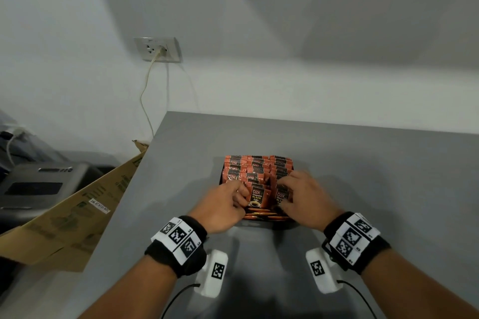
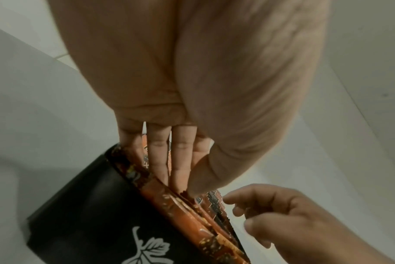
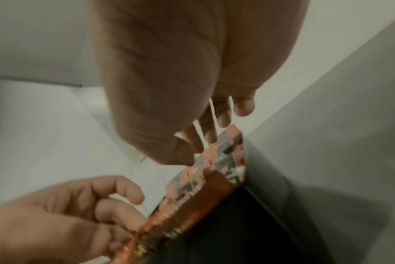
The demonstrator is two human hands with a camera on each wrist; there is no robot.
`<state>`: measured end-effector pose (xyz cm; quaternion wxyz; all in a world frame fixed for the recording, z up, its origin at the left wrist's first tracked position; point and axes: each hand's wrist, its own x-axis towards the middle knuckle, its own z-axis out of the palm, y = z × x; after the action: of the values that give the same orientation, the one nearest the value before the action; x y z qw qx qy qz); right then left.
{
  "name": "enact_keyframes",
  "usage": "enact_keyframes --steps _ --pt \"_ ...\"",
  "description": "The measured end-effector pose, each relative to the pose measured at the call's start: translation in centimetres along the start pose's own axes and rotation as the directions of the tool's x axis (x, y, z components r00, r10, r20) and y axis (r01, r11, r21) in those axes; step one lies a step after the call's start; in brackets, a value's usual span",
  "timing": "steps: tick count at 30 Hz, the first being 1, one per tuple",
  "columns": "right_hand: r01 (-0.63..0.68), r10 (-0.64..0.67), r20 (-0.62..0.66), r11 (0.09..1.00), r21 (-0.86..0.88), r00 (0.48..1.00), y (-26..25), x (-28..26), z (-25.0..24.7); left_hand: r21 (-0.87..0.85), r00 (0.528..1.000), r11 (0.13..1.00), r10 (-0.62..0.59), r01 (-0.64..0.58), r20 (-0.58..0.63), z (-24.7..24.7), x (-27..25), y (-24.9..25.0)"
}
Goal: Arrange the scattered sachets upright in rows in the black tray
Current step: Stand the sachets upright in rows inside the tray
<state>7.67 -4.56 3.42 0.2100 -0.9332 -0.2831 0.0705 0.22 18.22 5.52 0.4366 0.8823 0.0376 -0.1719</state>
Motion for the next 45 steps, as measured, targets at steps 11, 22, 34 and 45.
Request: enact_keyframes --steps 11,22,34,45 --pt "0.138 -0.148 0.324 0.989 0.051 0.935 -2.0 0.3 -0.1 0.065 1.0 0.998 0.016 -0.016 -0.006 0.2 0.0 -0.4" --pt "0.152 -0.156 0.127 0.987 0.045 0.98 -1.6 -1.1 0.2 0.056 0.997 0.997 0.058 -0.055 -0.048 0.5 -0.2 -1.3" --pt "-0.115 0.164 -0.039 0.824 0.556 0.986 -1.8 -3.4 -3.8 -0.039 0.997 0.998 0.036 -0.039 -0.065 0.3 -0.1 -0.6" --pt "-0.146 0.132 0.099 0.406 0.902 0.986 -4.8 -2.3 -3.5 -0.831 0.985 0.534 0.143 -0.155 -0.092 0.6 0.0 3.4"
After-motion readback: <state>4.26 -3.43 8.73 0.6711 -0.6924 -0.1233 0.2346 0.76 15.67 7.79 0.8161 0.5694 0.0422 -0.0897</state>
